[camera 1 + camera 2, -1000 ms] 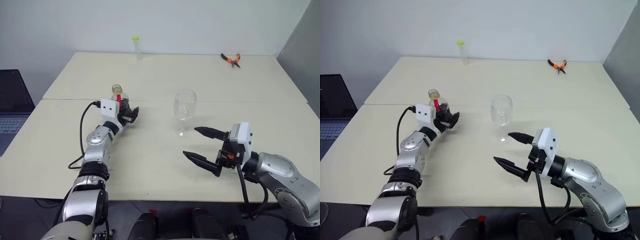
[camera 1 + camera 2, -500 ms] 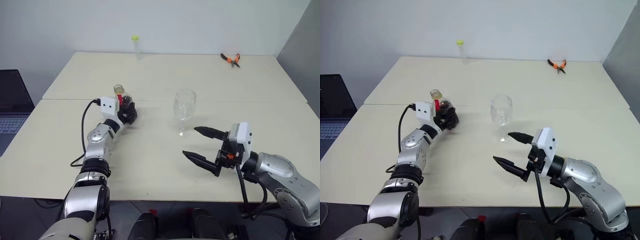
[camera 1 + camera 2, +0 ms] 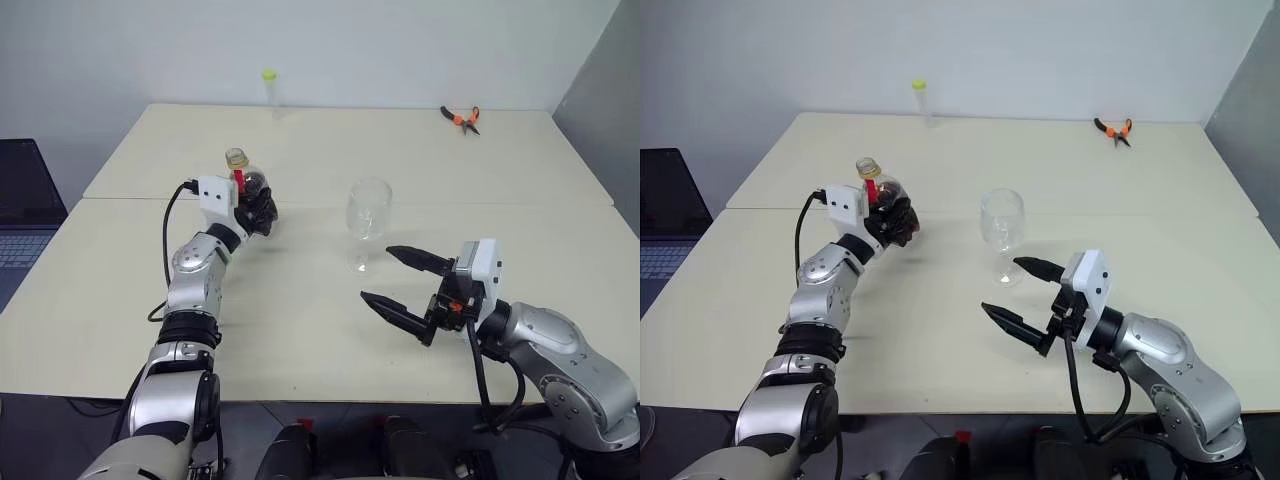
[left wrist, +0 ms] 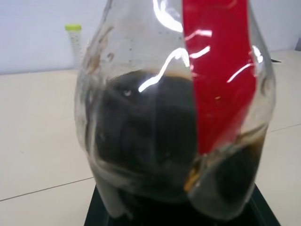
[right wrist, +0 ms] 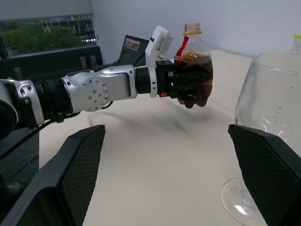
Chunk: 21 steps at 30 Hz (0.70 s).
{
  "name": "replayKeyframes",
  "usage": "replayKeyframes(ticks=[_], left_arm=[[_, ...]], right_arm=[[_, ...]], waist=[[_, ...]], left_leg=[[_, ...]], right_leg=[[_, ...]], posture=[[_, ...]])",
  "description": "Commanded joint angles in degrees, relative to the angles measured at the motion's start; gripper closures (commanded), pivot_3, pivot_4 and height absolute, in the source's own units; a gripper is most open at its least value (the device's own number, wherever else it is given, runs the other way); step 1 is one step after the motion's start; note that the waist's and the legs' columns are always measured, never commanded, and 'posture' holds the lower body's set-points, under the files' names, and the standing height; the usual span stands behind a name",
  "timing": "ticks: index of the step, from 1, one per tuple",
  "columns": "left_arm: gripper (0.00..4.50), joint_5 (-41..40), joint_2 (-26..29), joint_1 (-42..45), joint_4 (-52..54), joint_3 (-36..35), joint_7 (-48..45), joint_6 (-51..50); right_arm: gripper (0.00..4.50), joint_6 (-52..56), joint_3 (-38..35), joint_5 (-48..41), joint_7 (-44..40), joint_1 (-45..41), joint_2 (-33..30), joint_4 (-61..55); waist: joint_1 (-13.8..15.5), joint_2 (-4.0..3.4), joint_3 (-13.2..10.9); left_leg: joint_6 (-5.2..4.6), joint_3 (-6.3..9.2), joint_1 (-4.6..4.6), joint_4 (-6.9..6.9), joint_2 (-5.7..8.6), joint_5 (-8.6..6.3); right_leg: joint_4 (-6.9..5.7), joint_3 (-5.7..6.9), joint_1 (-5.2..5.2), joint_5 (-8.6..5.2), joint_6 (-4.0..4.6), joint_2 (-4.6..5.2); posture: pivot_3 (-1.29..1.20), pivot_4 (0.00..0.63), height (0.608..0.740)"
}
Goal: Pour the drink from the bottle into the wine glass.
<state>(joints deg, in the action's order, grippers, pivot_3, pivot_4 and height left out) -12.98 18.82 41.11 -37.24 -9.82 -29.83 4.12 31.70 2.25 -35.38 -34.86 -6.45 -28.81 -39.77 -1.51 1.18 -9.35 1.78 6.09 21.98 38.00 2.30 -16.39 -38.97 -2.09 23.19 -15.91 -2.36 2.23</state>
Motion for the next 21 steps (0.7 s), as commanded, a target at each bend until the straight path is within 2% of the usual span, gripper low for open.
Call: replayKeyframes(ticks=[1,6,12,21], left_arm=[[3.46,-0.49,0.07,4.29,5.04,1.29,-2.05,-0.11],[3.46,1.84,-0.33,9.65,3.5,5.22,-5.68,1.3],[3.48,7.35,0.48,13.85,-0.66,10.28,-9.53,9.02],[3.48,16.74,1.84,20.81,-10.0,15.08,-6.78,22.68]], right_arm=[[0.0,-1.27,-1.44,-0.44,1.85,-1.13,1.31,-1.05],[0.0,-2.04,-2.6,0.75,6.37,-2.88,5.1,-0.14],[0.0,-2.14,-2.56,1.81,7.87,-2.53,4.91,-0.69],[0.0,-1.52,-2.4,3.2,11.69,-1.99,5.99,-0.8]], waist=[[0.0,0.0,0.0],[0.0,0.03,-0.02],[-0.2,0.03,-0.02],[-0.2,0.04,-0.03]], left_leg=[[0.0,0.0,0.0,0.0,0.0,0.0],[0.02,0.04,0.02,0.02,0.02,0.01],[0.19,-0.06,0.01,-0.04,0.02,0.11],[0.17,-0.05,0.03,-0.02,0.03,0.1]], right_leg=[[0.0,0.0,0.0,0.0,0.0,0.0],[-0.02,0.05,0.0,0.0,0.0,-0.01],[0.01,-0.04,0.04,0.0,-0.01,-0.01],[0.0,-0.03,0.04,0.0,-0.01,-0.04]], posture=[[0.0,0.15,0.74],[0.0,0.15,0.74],[0.0,0.15,0.74],[0.0,0.15,0.74]])
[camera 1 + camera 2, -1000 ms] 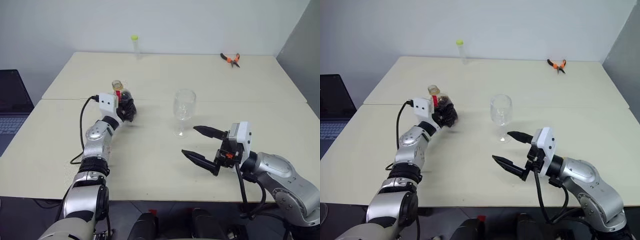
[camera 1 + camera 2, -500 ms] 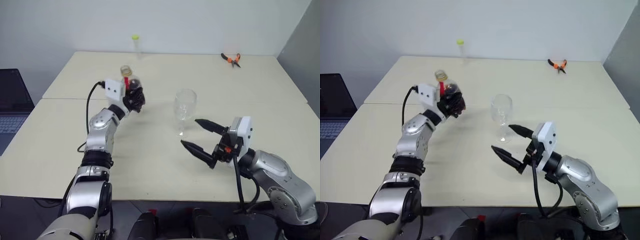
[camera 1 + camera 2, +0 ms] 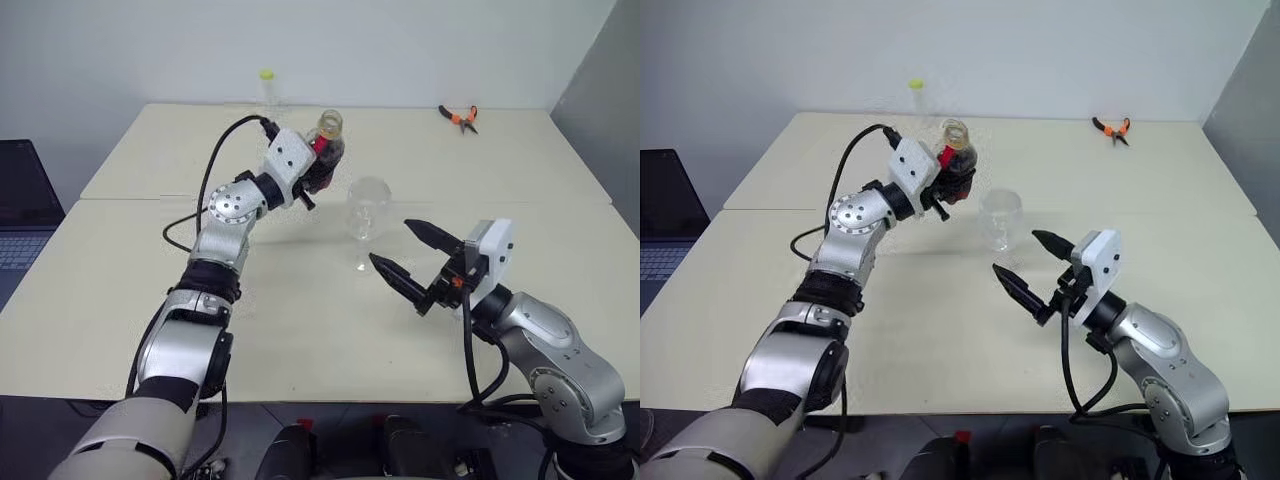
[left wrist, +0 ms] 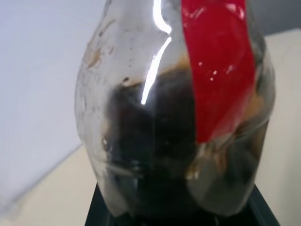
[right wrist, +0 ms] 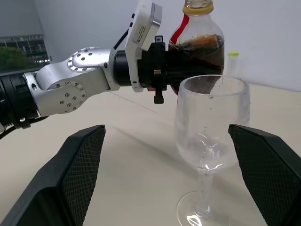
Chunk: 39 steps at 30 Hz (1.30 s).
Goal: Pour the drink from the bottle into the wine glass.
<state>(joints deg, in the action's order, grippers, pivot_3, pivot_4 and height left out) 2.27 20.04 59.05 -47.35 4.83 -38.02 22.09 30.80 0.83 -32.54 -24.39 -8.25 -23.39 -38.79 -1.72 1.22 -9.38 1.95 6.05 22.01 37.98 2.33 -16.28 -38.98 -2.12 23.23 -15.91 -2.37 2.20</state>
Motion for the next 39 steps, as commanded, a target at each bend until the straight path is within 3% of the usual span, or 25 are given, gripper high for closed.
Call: replayKeyframes(ticks=[1,21,39], left_arm=[[3.48,2.06,0.55,3.3,-0.62,0.57,1.82,5.65],[3.52,19.64,7.13,7.38,-9.74,8.55,14.08,25.29],[3.53,31.57,10.06,12.26,-13.71,15.25,27.2,28.72]], right_arm=[[0.0,-0.88,-0.83,0.82,1.78,-0.31,0.81,-1.57],[0.0,0.27,2.95,5.45,6.37,-5.32,5.81,0.37],[0.0,1.62,5.92,9.41,7.79,-5.9,6.54,1.69]], waist=[[0.0,0.0,0.0],[-0.07,0.0,0.0],[-0.12,0.0,0.0]], left_leg=[[0.0,-0.01,-0.01,-0.01,0.0,0.0],[-0.07,0.0,0.01,-0.01,0.02,-0.04],[-0.19,0.0,0.02,-0.01,0.04,-0.11]], right_leg=[[0.01,-0.01,0.0,0.0,0.0,0.0],[-0.02,0.01,0.03,0.0,-0.01,-0.01],[-0.05,0.03,0.06,-0.01,-0.01,-0.02]], posture=[[0.0,0.15,0.74],[0.0,0.15,0.74],[0.0,0.15,0.74]])
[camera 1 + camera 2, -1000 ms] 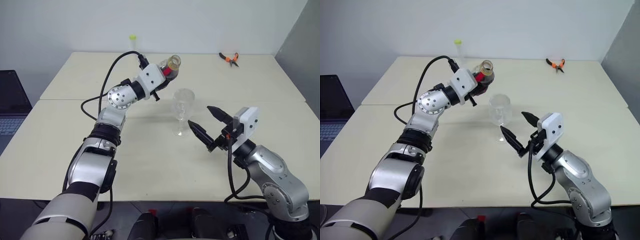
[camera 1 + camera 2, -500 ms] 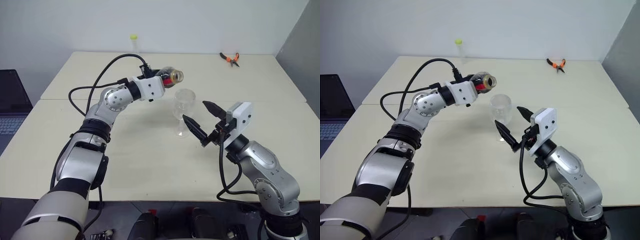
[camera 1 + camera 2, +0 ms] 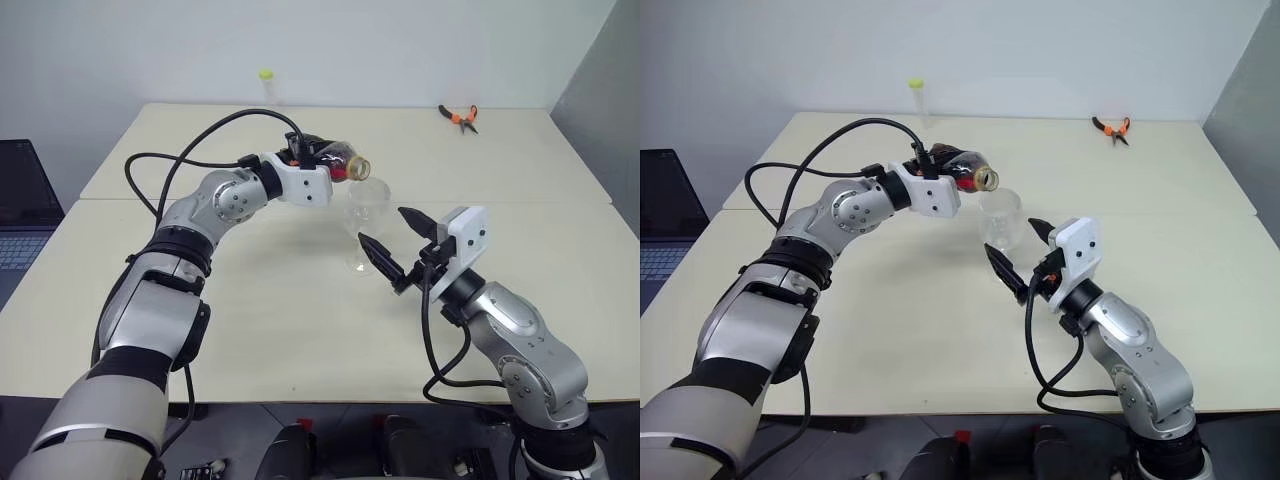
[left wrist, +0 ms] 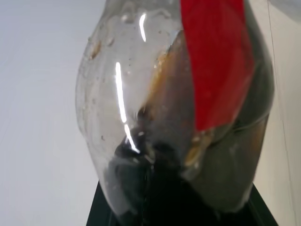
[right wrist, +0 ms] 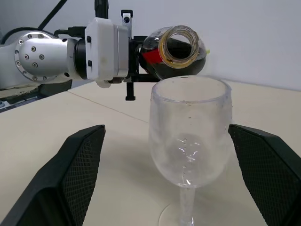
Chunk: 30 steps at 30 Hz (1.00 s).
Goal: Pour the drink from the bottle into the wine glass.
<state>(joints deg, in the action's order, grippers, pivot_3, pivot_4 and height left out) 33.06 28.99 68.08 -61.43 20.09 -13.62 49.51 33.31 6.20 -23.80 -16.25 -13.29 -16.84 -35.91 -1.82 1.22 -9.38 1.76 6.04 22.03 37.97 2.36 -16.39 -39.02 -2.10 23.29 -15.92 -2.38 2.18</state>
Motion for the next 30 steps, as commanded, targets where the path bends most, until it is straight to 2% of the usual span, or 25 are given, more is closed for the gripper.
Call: replayKeyframes(ticks=[1,30], left_arm=[[3.53,1.25,1.32,3.52,0.24,0.24,3.4,1.3],[3.58,9.95,4.25,8.14,-2.2,5.88,13.11,2.3]], right_arm=[[0.0,-0.95,0.64,0.86,-0.42,-0.85,0.06,-1.1],[0.0,-1.07,1.18,2.14,-1.86,-1.0,0.73,0.17]], waist=[[-0.02,0.0,0.0],[-0.02,0.0,0.0]], left_leg=[[0.0,0.0,0.0,0.0,0.0,0.0],[0.0,-0.01,0.01,0.01,0.05,0.0]], right_leg=[[0.0,0.0,0.0,0.0,0.0,0.0],[-0.01,0.01,0.01,0.0,0.0,0.0]], posture=[[0.0,0.15,0.74],[0.0,0.15,0.74]])
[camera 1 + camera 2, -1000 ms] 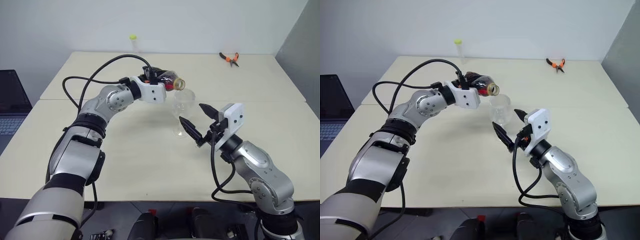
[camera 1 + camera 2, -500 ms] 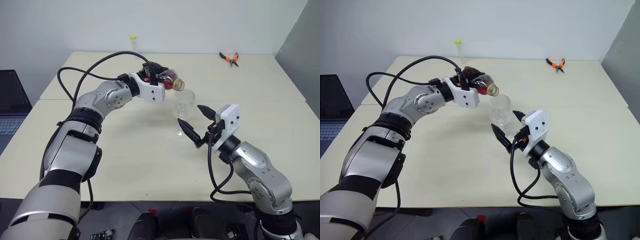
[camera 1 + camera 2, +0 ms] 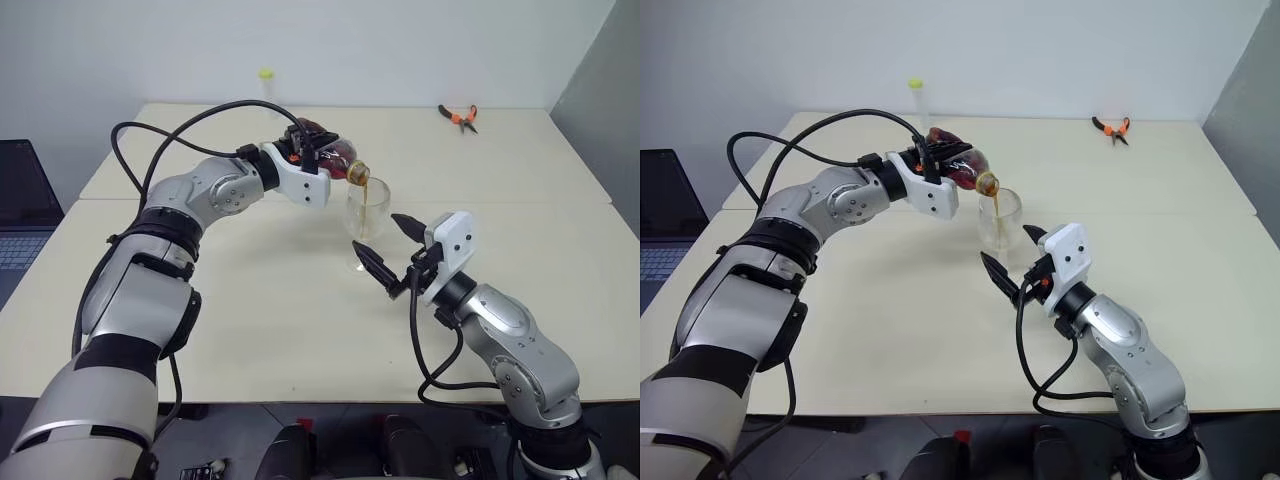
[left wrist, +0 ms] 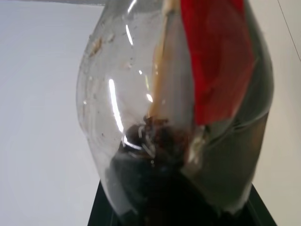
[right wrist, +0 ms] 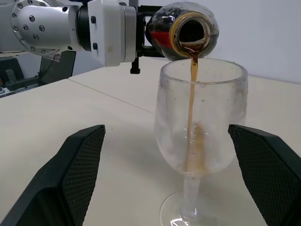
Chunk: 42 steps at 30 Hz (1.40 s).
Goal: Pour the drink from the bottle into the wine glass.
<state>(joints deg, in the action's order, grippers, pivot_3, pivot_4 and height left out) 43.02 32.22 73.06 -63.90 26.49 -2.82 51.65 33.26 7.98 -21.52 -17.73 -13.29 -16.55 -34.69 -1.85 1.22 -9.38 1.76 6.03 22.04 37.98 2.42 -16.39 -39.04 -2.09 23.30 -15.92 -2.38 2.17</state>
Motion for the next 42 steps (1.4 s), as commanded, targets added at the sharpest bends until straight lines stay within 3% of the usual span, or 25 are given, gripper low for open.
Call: replayKeyframes(ticks=[1,42], left_arm=[[3.58,0.12,1.08,3.26,0.2,-0.31,2.59,0.16],[3.63,1.82,0.79,6.25,-3.56,2.36,6.85,-1.12]], right_arm=[[0.0,-1.02,-0.57,-0.12,-0.35,-0.96,0.51,-1.07],[0.0,-0.35,-1.11,0.0,-0.74,-0.41,-0.23,-1.64]], waist=[[0.0,0.0,0.0],[0.0,0.0,0.0]], left_leg=[[0.0,0.0,0.0,0.0,0.01,0.0],[0.0,-0.02,0.0,0.01,0.03,0.0]], right_leg=[[0.0,0.01,0.0,0.0,0.0,0.0],[-0.02,0.0,0.01,0.0,0.0,0.0]], posture=[[0.0,0.15,0.74],[0.0,0.15,0.74]])
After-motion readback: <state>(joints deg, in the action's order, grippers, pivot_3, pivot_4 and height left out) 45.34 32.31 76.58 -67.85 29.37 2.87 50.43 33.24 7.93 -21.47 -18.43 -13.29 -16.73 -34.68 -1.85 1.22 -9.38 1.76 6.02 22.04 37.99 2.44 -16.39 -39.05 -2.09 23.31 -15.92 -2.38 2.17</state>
